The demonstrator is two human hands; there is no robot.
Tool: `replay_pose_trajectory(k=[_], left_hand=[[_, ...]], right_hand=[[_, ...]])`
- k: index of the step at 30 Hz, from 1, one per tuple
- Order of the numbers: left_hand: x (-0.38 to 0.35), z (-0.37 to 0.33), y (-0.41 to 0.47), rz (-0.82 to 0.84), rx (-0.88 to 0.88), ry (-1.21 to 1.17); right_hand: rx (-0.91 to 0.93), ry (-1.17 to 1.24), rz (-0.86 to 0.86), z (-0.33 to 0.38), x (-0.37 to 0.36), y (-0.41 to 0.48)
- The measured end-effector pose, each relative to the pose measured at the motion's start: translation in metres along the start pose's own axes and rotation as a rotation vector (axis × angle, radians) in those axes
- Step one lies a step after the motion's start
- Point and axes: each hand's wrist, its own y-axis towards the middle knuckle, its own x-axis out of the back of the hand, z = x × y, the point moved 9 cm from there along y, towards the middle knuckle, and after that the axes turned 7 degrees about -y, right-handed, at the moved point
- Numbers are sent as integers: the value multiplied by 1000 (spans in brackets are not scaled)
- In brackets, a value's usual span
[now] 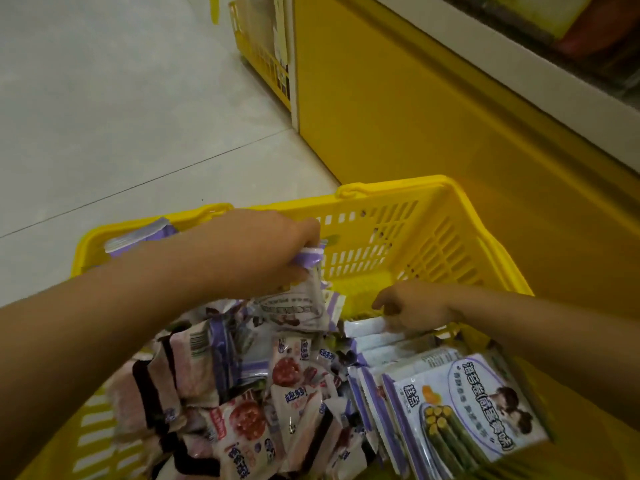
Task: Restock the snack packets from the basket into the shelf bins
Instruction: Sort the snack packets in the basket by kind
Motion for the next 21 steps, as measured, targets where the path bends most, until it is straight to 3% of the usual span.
replay_pose_trajectory(k=[4,7,10,13,17,21], left_hand=[[39,-13,-7,-397,54,-279],[19,-36,9,-539,41,-400],[-35,-56,37,-449,23,-239],[-99,-64,59,-231,1,-115],[-138,-52,68,-101,34,-348],[-144,-35,67,-9,17,-574]], right_hand=[[27,-45,24,-1,-3,-13],[67,-74,61,2,-9,-22],[109,-104,65,7,-10,-26],[134,-97,79,10,-9,-27],[65,-104,9,4,1,-28],[-30,-88,-342,-5,40,-27]])
